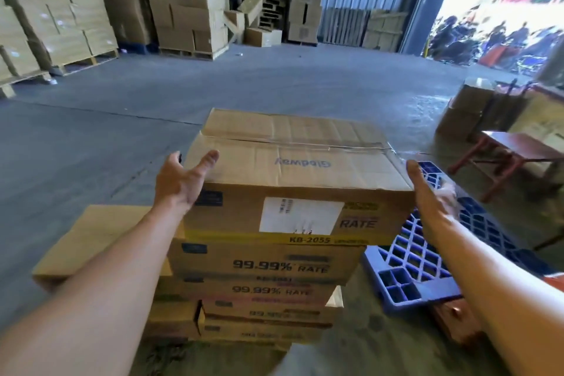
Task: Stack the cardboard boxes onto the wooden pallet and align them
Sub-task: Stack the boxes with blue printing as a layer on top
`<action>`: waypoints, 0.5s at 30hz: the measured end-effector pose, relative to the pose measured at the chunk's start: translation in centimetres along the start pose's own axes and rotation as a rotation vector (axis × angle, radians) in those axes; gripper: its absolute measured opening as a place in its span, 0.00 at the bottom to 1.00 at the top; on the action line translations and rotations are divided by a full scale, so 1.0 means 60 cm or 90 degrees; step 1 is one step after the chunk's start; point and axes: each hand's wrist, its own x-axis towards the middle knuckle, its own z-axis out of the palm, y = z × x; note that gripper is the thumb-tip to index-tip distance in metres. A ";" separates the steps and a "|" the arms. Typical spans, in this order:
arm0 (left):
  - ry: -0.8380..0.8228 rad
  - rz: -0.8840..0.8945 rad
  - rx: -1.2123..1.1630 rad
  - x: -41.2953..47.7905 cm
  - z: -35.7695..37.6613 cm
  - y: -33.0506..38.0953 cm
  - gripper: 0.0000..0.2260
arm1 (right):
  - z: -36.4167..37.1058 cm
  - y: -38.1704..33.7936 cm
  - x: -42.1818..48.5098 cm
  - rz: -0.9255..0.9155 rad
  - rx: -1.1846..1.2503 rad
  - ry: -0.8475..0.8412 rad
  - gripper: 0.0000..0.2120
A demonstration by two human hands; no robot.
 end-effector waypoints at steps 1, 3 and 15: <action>0.015 -0.001 -0.004 0.010 0.012 -0.002 0.40 | 0.009 0.007 0.013 0.014 0.004 -0.032 0.54; 0.038 -0.023 -0.050 0.027 0.020 -0.005 0.36 | 0.031 0.024 0.029 0.077 0.049 -0.103 0.59; -0.222 -0.185 -0.294 -0.005 -0.018 -0.056 0.21 | 0.052 0.040 0.003 0.142 0.252 -0.119 0.37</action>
